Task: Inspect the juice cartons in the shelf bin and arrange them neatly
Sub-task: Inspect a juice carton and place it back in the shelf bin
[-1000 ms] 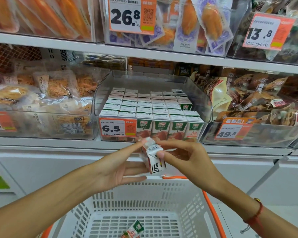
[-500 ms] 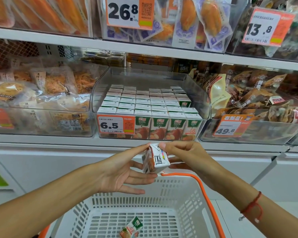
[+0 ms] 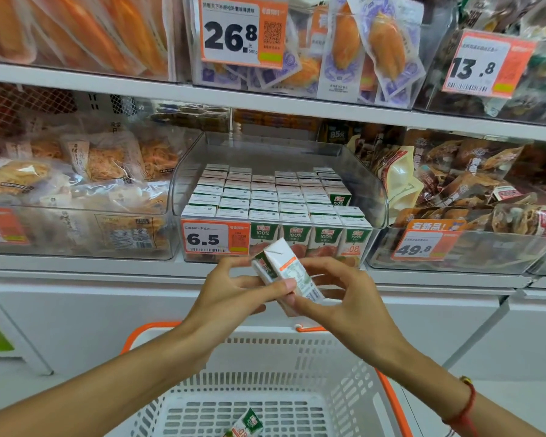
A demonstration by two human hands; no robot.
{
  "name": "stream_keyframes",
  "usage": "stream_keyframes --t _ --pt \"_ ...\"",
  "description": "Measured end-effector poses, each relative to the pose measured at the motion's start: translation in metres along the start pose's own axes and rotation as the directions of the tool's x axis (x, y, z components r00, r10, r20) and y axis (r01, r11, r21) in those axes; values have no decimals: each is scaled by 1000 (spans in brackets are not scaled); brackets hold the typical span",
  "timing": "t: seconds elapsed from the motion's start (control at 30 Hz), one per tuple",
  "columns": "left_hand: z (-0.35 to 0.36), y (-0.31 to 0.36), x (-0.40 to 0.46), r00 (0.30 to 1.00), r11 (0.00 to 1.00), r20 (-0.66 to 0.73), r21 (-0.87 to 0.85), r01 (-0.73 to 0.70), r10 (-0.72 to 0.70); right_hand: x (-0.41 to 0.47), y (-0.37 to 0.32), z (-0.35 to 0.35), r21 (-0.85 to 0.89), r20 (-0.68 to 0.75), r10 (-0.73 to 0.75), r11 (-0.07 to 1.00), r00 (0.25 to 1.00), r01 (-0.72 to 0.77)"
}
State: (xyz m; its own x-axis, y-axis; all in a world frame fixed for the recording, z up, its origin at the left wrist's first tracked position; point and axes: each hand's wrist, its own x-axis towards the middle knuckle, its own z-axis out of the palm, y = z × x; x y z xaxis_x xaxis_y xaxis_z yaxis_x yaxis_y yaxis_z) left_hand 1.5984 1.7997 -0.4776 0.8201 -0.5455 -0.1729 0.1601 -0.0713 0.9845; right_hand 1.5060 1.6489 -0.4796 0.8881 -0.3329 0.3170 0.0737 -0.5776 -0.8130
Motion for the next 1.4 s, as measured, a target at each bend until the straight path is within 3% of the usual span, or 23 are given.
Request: stream_keyframes --t 0.13,0.23,0.4,0.47,0.6,0.67,0.8,0.9,1.0,1.17,1.27,1.4 --pt "0 3 1 994 988 83 -130 85 -75 -5 2 5 -178 -27 -181 969 983 173" --pt "-2 5 0 992 972 83 -210 109 -94 -4 1 7 -240 44 -234 941 971 238" --pt "0 6 5 993 954 114 -297 48 -14 8 -4 -7 -9 164 44 999 986 -43" --pt "2 10 5 986 956 147 -291 -26 72 10 -2 -10 84 162 65 993 985 -79" --pt "1 18 9 956 982 231 -100 -160 180 13 4 -17 -36 -60 -17 999 998 15" --pt "-1 23 14 958 987 241 -86 -137 154 16 6 -25 -167 -134 -142 979 981 119" --pt "7 35 34 980 993 165 -35 -109 113 24 10 -40 -448 -71 -368 842 927 300" --pt "21 49 49 975 975 119 92 -200 189 39 17 -56 -470 -62 -369 831 927 299" --pt "35 68 73 956 953 36 72 -294 292 59 30 -82 -548 -75 -395 784 916 293" --pt "66 92 128 908 913 -107 100 -396 406 78 73 -113 -730 -230 -358 678 905 83" --pt "88 93 155 891 887 -84 174 -429 447 82 96 -113 -833 -176 -376 549 910 67" --pt "103 85 178 860 793 -6 390 -468 510 86 110 -111 -856 -200 -457 512 867 72"
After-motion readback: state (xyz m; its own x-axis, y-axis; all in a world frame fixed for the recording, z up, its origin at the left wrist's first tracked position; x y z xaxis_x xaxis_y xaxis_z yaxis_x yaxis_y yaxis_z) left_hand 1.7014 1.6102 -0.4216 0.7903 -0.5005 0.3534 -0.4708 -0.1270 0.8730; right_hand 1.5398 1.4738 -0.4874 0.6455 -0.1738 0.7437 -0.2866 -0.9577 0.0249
